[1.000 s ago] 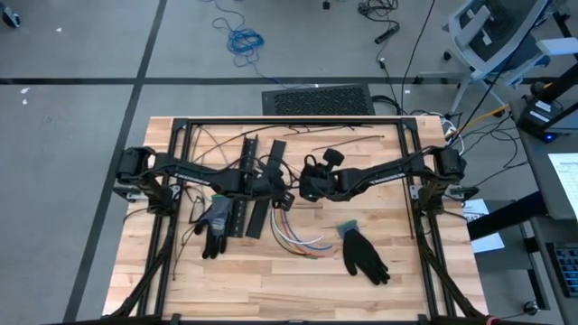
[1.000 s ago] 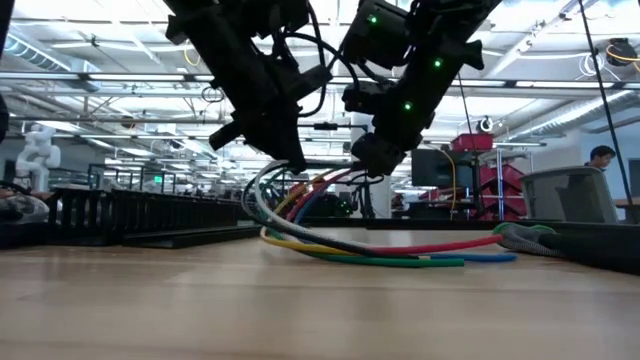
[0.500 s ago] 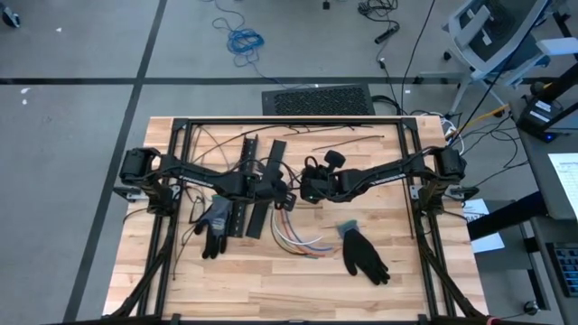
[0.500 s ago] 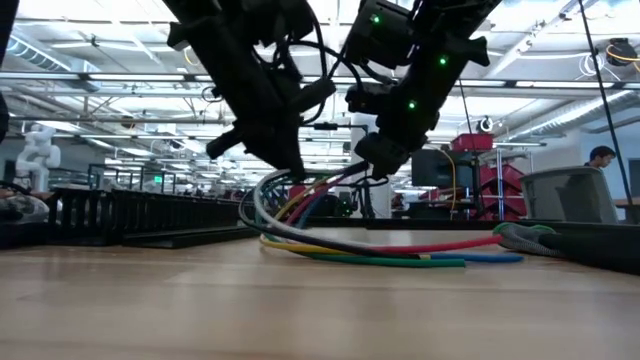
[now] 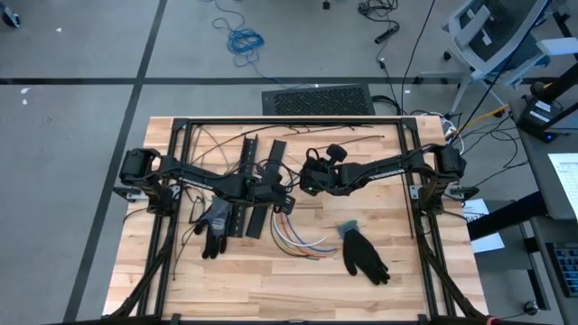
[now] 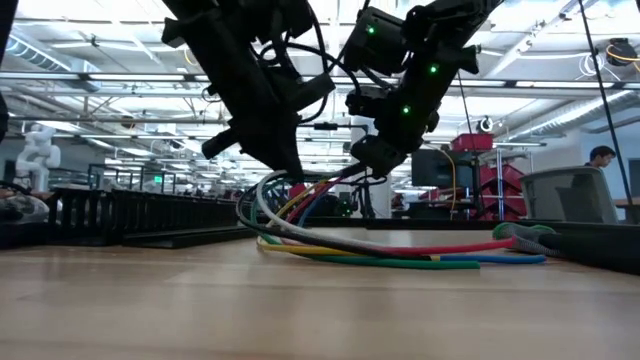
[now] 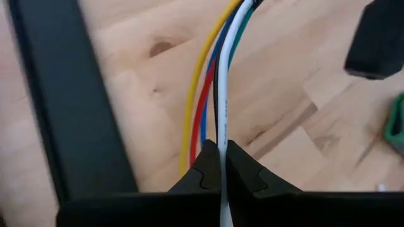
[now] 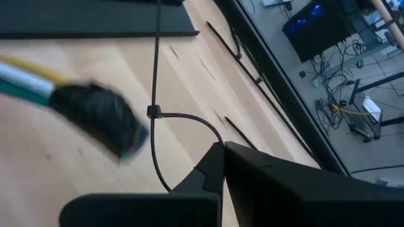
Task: Ziptie cables
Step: Wrap the cable wires with the black ziptie
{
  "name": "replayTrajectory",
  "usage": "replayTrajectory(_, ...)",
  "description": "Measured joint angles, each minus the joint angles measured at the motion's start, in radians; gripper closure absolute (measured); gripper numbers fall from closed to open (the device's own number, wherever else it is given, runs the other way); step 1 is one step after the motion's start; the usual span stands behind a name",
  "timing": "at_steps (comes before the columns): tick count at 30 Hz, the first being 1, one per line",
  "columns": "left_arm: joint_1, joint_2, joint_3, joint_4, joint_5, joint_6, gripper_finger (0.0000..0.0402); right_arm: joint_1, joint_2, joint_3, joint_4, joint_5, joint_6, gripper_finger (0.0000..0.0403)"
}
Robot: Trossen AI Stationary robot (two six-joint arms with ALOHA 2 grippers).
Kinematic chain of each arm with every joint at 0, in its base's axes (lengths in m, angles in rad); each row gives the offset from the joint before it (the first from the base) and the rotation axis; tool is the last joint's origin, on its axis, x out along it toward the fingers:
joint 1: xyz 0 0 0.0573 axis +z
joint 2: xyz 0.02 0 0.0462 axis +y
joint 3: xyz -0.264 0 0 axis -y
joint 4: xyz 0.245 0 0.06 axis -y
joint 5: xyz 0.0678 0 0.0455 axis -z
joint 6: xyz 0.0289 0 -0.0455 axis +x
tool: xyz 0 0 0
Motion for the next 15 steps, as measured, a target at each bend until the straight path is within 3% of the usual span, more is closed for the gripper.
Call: replayTrajectory(15, 0.000, 0.000, 0.000, 0.021, -0.015, -0.002, 0.0398, 0.010, 0.000, 0.018, 0.061, -0.021, 0.000, 0.0403)
